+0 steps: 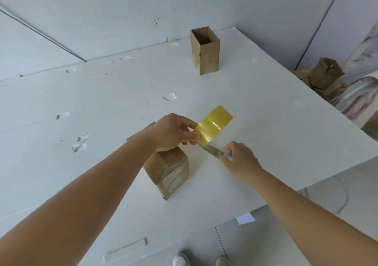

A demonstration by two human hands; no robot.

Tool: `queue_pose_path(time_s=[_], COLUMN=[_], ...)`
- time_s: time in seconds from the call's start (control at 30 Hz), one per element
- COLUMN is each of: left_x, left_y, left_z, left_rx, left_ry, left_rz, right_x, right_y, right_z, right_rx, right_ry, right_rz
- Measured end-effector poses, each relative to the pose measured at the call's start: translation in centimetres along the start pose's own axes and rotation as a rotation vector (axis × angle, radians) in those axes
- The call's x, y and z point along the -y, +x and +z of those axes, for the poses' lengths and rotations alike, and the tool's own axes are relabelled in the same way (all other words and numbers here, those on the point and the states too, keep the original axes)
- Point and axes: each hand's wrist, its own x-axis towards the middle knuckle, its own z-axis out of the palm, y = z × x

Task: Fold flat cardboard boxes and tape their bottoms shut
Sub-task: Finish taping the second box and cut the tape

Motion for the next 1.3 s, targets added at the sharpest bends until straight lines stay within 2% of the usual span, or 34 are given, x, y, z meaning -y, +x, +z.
queue_pose_path(time_s=[0.1,0.3,0.43,0.6,0.7,0.77,0.9,1.13,1.23,1.3], left_x=[-0.1,0.0,0.1,-0.1,-0.2,-0.2,0.1,0.5,0.6,0.5], left_y=[0.0,-0.1,-0.2,-0.3,-0.2,-0.1,0.0,-0.2,-0.1,-0.2], left_z=[0.1,0.2,0.2,0.3,0.4,0.4,0.4,0.8,0.6,0.4], left_rx=[-0.022,-0.041,-0.059,-0.074,-0.083,-0.089,-0.107,-0.146,-0.132,-0.13], left_ry=[-0.009,-0.02,-0.031,-0.025,-0.045,-0.065,-0.057,0.009,-0.118,-0.167], left_rz=[0.003,-0.01,-0.005,0.01,0.025,0.025,0.016,0.077,0.08,0.084], right_x=[-0.2,0.9,1.5,3.6,6.1,7.4,8.7,9.9,8.7,7.2], right_y=[-0.3,-1.5,-4.5,-8.2,-9.1,-9.1,-8.5,-7.8,-6.7,-5.3], right_z=[1.0,-2.1,-6.2,-9.6,-9.8,-9.4,-8.8,-8.6,-7.0,-5.7], right_rx=[-0.039,0.097,0.11,0.021,-0.098,-0.122,-0.093,-0.038,0.123,0.121], right_ry=[-0.146,-0.094,-0.125,-0.167,-0.32,-0.425,-0.577,-0.613,-0.668,-0.637], right_rz=[-0.06,-0.145,-0.198,-0.256,-0.277,-0.288,-0.311,-0.341,-0.319,-0.287])
